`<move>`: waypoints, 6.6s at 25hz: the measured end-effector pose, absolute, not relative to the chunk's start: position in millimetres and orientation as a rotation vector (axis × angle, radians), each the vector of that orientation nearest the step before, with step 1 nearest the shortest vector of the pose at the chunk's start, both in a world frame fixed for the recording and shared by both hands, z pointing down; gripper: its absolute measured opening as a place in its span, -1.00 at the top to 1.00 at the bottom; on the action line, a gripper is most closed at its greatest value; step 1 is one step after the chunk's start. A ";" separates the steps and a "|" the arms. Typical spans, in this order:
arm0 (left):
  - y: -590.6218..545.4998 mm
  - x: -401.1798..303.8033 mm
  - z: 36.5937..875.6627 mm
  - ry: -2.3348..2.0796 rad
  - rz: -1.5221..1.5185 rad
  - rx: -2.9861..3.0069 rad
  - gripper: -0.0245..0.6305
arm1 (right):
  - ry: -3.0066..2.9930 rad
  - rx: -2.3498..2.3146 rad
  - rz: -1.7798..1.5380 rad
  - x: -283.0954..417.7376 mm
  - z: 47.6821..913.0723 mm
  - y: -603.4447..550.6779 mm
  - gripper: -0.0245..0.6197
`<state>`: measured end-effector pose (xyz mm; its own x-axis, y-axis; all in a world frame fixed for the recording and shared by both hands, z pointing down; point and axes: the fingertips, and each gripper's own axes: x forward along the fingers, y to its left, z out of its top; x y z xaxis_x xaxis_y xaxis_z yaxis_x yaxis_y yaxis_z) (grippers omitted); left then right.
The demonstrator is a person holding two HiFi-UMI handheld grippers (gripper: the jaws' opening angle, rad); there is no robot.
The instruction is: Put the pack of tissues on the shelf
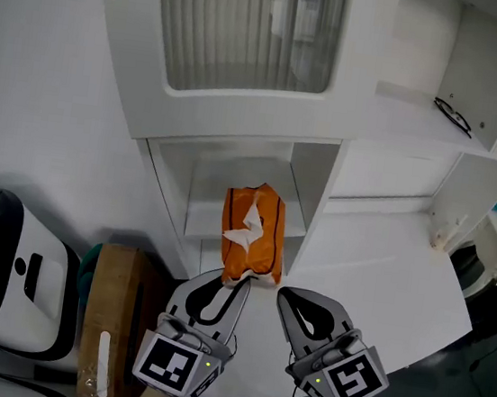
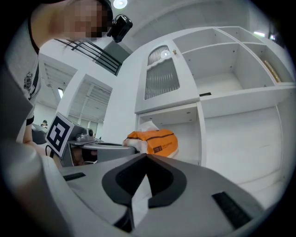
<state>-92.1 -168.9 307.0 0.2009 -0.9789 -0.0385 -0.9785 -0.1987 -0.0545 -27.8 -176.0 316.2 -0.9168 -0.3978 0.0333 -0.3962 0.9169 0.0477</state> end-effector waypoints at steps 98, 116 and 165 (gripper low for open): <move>-270.7 -153.2 362.0 1.935 -0.124 -2.492 0.11 | -2.765 1.220 -0.057 -30.8 334.4 -189.4 0.89; -228.0 -154.5 331.6 1.876 0.044 -2.508 0.66 | -2.845 1.074 -0.088 -51.8 323.0 -175.6 0.89; -168.3 -138.2 329.9 1.943 -0.044 -2.509 0.86 | -2.982 0.535 -0.027 -109.2 328.4 -169.8 0.90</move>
<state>-138.2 -168.3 329.9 0.2501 -0.9673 0.0421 -0.9682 -0.2500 0.0088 -109.2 -169.8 328.4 -0.9315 -0.3476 0.1066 -0.3456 0.9376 0.0374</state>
